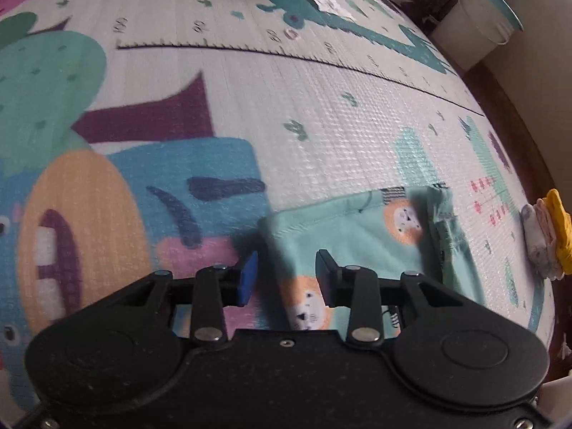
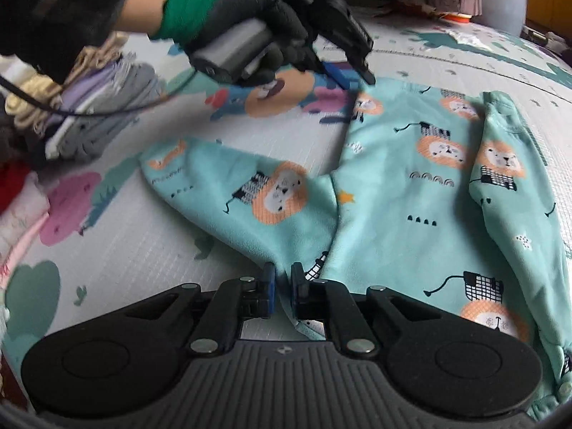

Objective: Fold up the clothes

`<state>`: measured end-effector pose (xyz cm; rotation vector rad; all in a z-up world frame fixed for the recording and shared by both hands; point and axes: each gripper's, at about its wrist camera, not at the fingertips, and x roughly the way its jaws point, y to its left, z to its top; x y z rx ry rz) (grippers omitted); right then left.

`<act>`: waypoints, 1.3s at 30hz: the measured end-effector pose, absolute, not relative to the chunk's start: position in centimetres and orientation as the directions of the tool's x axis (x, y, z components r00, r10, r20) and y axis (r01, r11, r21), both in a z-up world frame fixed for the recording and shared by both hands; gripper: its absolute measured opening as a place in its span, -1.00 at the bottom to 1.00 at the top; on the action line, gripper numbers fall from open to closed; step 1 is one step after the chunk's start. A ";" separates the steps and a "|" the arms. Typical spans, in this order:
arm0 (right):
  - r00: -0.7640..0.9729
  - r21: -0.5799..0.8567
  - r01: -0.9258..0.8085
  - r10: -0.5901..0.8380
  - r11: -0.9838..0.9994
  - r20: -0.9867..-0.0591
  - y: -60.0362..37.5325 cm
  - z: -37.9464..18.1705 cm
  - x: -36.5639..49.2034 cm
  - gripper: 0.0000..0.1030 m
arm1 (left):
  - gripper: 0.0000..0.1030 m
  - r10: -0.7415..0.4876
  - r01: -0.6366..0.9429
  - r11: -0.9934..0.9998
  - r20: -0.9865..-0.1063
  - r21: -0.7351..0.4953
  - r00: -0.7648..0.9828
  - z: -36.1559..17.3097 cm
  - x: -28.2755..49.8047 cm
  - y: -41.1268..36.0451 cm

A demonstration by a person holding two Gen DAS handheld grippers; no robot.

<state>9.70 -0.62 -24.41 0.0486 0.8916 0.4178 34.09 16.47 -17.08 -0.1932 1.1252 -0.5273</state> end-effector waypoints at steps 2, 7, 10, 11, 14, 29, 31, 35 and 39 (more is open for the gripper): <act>0.568 0.244 -0.313 0.387 0.918 -0.726 -1.2 -24.1 9.4 -0.82 | -0.86 -0.483 0.329 0.864 -0.809 -0.380 0.335 -17.1 33.9 15.7; 0.616 0.407 -0.176 0.423 0.896 -0.664 -4.5 -23.5 9.2 -0.84 | -0.97 -0.473 0.386 0.863 -0.789 -0.326 0.392 -14.7 33.2 13.5; 0.642 0.542 -0.081 0.460 0.836 -0.613 -6.9 -23.8 9.3 -0.84 | -0.97 -0.428 0.386 0.880 -0.815 -0.277 0.390 -13.3 33.1 11.3; 0.648 0.583 -0.045 0.467 0.812 -0.601 -7.7 -24.0 9.2 -0.85 | -0.97 -0.419 0.378 0.885 -0.822 -0.273 0.385 -13.0 33.1 10.7; 0.671 0.678 0.081 0.463 0.731 -0.579 -10.1 -25.3 9.0 -0.85 | -0.97 -0.397 0.390 0.887 -0.837 -0.246 0.376 -12.3 33.1 8.4; 0.726 0.859 0.418 0.460 0.295 -0.511 -16.1 -32.3 6.0 -0.85 | -0.97 -0.340 0.406 0.896 -0.866 -0.180 0.366 -14.1 33.2 5.0; 0.712 0.846 0.399 0.462 0.354 -0.529 -16.0 -32.0 6.3 -0.85 | -0.97 -0.342 0.401 0.897 -0.866 -0.186 0.365 -14.2 33.3 5.0; 0.698 0.828 0.391 0.456 0.403 -0.552 -16.2 -31.7 6.8 -0.85 | -0.97 -0.343 0.383 0.902 -0.868 -0.198 0.360 -14.4 33.3 4.2; 0.687 0.812 0.373 0.454 0.449 -0.567 -16.2 -31.3 6.7 -0.85 | -0.97 -0.344 0.365 0.907 -0.869 -0.210 0.355 -14.7 33.2 3.3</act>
